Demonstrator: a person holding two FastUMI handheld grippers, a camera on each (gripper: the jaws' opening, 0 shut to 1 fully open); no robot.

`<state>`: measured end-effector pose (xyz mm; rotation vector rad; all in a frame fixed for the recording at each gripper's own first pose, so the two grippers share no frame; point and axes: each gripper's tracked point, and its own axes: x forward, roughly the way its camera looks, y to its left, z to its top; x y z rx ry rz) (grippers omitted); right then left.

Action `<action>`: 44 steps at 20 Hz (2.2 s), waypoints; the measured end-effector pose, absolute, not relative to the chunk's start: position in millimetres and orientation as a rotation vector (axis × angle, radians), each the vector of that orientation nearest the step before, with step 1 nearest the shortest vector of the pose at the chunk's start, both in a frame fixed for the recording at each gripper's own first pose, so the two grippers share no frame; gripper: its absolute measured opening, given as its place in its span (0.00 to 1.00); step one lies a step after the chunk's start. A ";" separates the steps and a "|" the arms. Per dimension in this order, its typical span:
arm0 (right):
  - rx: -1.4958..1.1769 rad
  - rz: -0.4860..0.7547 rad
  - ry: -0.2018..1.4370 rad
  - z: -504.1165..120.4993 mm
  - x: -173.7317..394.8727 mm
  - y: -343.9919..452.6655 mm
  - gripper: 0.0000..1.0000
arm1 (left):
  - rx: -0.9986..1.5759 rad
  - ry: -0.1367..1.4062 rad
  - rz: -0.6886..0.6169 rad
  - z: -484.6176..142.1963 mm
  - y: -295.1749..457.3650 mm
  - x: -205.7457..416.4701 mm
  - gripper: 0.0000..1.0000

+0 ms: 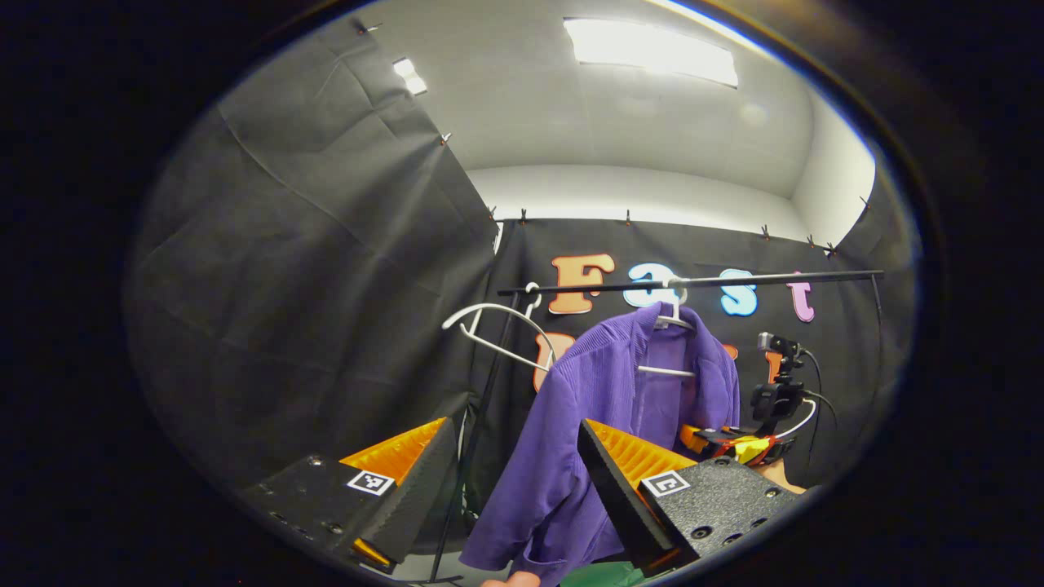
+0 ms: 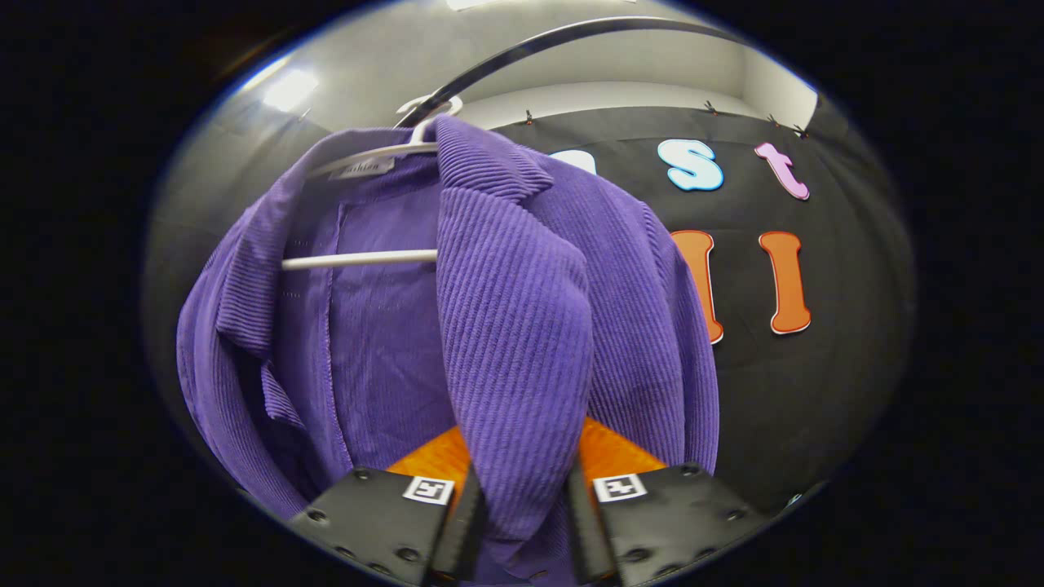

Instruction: Grasp the clothes on the hanger with both hands and then place them into the laundry hamper below.

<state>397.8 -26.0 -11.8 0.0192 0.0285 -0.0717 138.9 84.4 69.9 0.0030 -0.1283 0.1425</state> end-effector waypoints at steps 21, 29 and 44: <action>-0.110 0.001 -0.130 88.6 302.0 -45.2 0.05 | 0.144 -0.125 0.193 23.8 24.2 330.7 0.95; -0.120 0.004 -0.137 85.7 299.5 -55.0 0.10 | 0.052 -0.186 0.083 21.8 46.1 333.0 0.21; -0.126 -0.092 -0.187 94.1 308.2 -91.1 0.10 | 0.248 -0.349 0.220 179.9 115.9 314.0 0.04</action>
